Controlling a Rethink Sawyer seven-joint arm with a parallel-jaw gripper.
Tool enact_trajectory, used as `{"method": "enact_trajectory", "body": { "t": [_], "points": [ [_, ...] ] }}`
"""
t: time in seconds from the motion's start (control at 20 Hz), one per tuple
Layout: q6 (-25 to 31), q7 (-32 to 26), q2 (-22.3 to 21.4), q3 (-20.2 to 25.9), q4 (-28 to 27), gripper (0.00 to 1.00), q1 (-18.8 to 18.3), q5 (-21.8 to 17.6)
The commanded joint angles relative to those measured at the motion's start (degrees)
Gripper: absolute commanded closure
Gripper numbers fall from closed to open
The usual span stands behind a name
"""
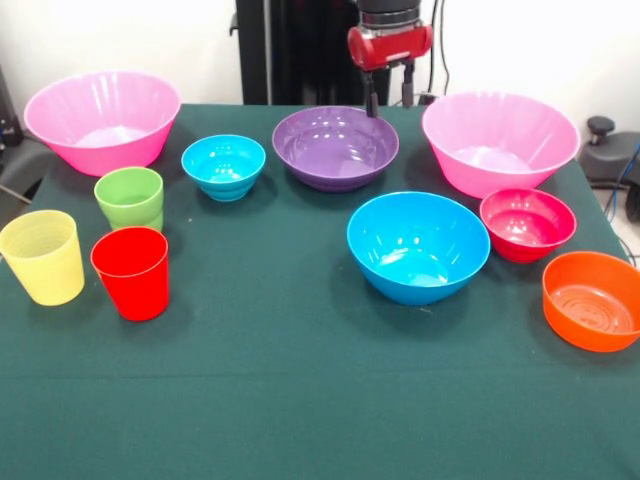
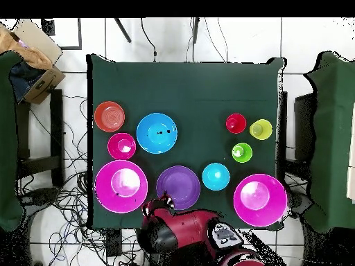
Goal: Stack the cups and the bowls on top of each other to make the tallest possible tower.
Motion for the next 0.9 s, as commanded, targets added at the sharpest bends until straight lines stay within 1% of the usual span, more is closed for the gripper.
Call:
{"method": "enact_trajectory", "body": {
  "t": [0.05, 0.25, 0.6, 0.8, 0.9],
  "points": [
    [9.25, 1.50, -1.66, 7.22, -6.03, 0.00, 1.29, -2.06],
    [8.43, 2.32, -0.99, 5.18, -6.60, 0.00, 3.05, -2.62],
    [7.41, 3.65, -0.32, 2.08, -7.74, 0.00, 6.26, -1.88],
    [4.70, 4.09, -0.05, 3.49, -6.76, 0.00, 4.08, -3.27],
    [3.36, 3.44, -0.58, 4.09, -6.25, 0.00, 3.01, -5.04]
  ]
}}
